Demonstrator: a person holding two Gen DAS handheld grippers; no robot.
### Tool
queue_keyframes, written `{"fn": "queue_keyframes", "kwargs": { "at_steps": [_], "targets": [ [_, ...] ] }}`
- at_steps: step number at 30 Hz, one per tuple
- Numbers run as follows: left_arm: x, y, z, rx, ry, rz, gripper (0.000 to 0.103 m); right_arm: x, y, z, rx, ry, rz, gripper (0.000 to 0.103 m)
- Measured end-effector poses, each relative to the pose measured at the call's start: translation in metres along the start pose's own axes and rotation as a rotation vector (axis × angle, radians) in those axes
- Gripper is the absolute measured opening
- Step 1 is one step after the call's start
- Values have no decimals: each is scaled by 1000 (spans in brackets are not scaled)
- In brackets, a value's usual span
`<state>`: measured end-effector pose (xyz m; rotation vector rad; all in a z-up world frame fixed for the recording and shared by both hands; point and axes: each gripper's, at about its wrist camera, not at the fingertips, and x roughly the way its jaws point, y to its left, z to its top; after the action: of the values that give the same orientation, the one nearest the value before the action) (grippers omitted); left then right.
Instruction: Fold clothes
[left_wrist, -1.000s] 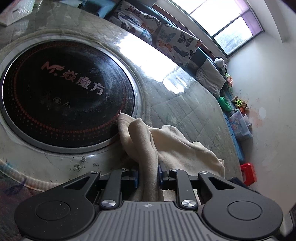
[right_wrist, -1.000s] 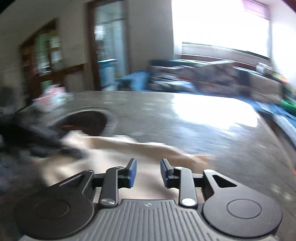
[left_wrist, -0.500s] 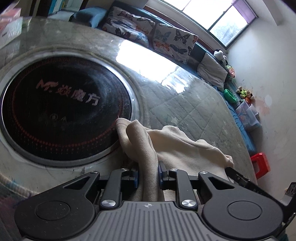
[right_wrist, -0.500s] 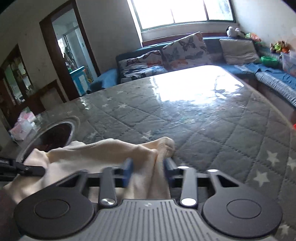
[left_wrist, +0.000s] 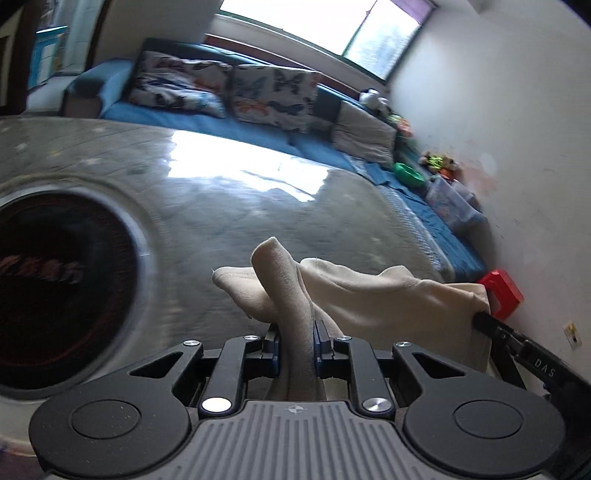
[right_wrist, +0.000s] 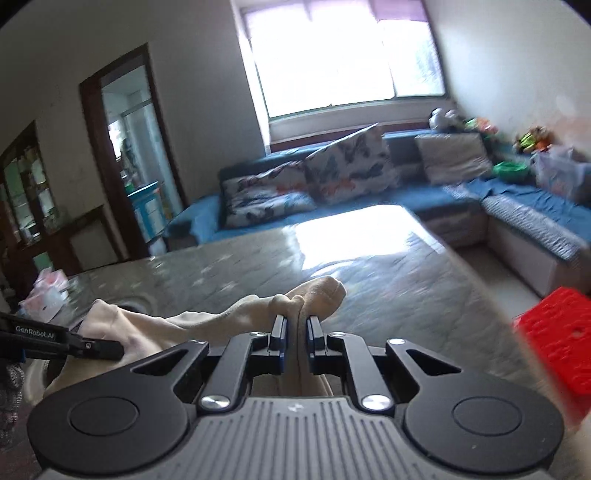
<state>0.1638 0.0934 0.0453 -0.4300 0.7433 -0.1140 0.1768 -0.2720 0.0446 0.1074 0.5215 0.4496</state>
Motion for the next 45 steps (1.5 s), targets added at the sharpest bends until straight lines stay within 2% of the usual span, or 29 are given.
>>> {"fn": "queue_keyframes", "kwargs": {
  "at_steps": [6, 12, 19, 23, 32, 34, 39, 45],
  "targets": [
    [22, -31, 0, 69, 26, -29, 18, -19, -32, 9, -8, -28, -114, 9],
    [43, -54, -5, 128, 57, -36, 18, -28, -64, 4, 33, -25, -185, 9],
    [66, -80, -12, 197, 92, -45, 18, -25, -88, -7, 65, -7, -234, 10],
    [72, -82, -14, 213, 100, -18, 19, -18, -96, -15, 80, 13, -261, 10],
    [81, -78, -20, 236, 112, 54, 37, 2, -110, -32, 105, 84, -340, 13],
    [82, -78, -19, 238, 110, 63, 44, 2, -108, -31, 99, 84, -333, 13],
    [83, -78, -16, 240, 99, 77, 47, 8, -97, -27, 73, 87, -283, 26],
    [84, -77, -13, 242, 86, 94, 47, 39, -80, -23, 46, 119, -236, 27]
  ]
}}
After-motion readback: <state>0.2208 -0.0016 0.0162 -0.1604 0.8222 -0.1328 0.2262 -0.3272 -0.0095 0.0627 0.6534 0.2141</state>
